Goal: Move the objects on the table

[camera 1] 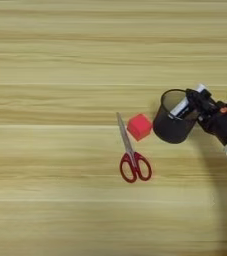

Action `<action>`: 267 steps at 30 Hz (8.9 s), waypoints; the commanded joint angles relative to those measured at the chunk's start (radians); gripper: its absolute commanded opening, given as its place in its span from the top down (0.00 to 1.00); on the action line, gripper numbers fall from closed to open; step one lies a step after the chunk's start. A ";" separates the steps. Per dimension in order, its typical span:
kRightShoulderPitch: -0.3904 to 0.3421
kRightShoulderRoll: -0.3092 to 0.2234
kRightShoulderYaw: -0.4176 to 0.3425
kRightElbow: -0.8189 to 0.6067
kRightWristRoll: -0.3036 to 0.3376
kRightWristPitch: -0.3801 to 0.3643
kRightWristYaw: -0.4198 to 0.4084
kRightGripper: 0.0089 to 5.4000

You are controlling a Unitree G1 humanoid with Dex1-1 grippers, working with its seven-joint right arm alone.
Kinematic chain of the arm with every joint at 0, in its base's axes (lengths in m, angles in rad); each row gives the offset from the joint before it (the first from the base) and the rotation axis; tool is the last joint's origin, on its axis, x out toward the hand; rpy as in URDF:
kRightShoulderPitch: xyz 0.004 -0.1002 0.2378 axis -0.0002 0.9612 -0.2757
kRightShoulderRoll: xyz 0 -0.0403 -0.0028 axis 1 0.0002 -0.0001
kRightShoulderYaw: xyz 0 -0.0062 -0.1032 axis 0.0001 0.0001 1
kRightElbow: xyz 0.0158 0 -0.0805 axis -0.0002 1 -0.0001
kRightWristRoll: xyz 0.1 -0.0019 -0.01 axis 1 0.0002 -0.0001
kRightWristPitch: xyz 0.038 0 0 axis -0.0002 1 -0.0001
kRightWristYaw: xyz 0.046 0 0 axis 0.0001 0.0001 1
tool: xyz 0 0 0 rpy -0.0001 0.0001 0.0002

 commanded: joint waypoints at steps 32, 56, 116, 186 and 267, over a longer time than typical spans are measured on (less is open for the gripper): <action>0.021 -0.009 -0.014 -0.236 0.052 0.011 -0.020 0.76; 0.239 0.008 -0.009 -0.468 0.111 0.070 -0.059 0.76; 0.334 0.008 -0.008 -0.480 0.104 0.044 -0.025 0.19; 0.419 -0.034 -0.018 -0.556 0.129 0.041 -0.017 0.32; 0.370 -0.063 -0.061 -0.628 0.203 0.045 -0.023 0.81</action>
